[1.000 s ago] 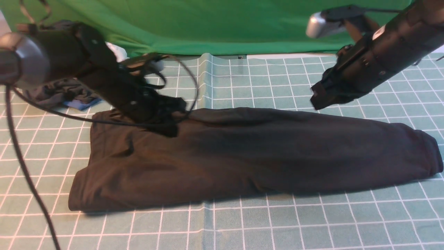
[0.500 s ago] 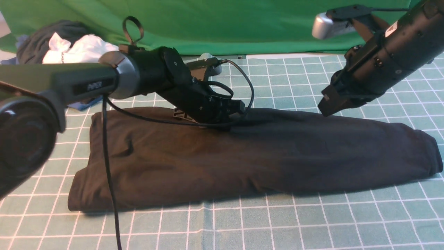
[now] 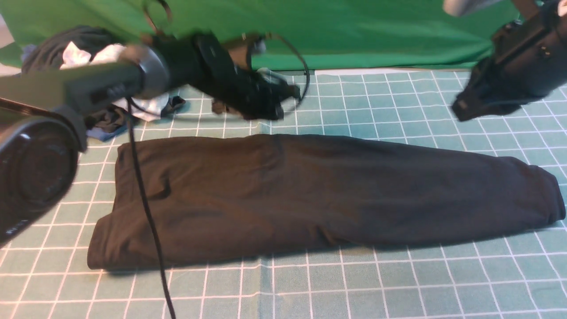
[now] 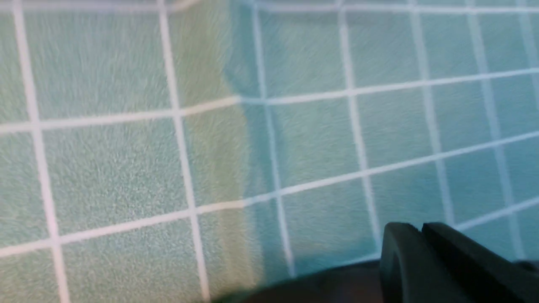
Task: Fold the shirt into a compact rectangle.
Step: 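Pull the folded dark garment lengthwise by its ends to straighten it flat on the table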
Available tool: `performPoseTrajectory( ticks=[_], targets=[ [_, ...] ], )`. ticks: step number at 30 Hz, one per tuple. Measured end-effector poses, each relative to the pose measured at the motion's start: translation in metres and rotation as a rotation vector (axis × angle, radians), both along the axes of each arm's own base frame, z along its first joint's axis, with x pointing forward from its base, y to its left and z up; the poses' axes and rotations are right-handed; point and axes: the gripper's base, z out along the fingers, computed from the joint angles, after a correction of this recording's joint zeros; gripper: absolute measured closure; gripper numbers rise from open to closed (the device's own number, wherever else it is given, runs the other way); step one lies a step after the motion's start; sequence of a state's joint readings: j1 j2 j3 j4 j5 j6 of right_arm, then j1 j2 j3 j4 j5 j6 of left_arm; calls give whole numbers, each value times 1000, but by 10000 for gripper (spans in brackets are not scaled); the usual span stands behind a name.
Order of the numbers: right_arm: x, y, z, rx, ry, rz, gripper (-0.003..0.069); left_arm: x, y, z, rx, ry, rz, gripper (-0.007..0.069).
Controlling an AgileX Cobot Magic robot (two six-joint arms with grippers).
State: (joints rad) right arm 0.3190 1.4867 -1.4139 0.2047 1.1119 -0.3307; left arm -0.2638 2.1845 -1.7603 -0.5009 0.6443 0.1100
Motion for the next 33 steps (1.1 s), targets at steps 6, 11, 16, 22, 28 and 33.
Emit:
performPoseTrajectory(
  ticks=[6, 11, 16, 22, 28, 33],
  targets=[
    [8, -37, -1, -110, 6, -178, 613, -35, 13, 64, 103, 55, -172, 614],
    [18, -85, -5, -120, 25, -361, 569, -78, 26, 86, 191, 47, -196, 613],
    [31, -120, -25, -116, 101, -510, 379, -129, 45, 81, 239, 66, -175, 613],
    [54, -129, -67, -114, 234, -531, 117, -182, 61, 40, 261, 149, -145, 613],
    [73, -129, -114, -134, 363, -524, 76, -209, 74, -6, 329, 233, -104, 613],
    [85, -129, -147, -129, 426, -522, 75, -206, 79, -16, 346, 210, -9, 613]
  ],
)
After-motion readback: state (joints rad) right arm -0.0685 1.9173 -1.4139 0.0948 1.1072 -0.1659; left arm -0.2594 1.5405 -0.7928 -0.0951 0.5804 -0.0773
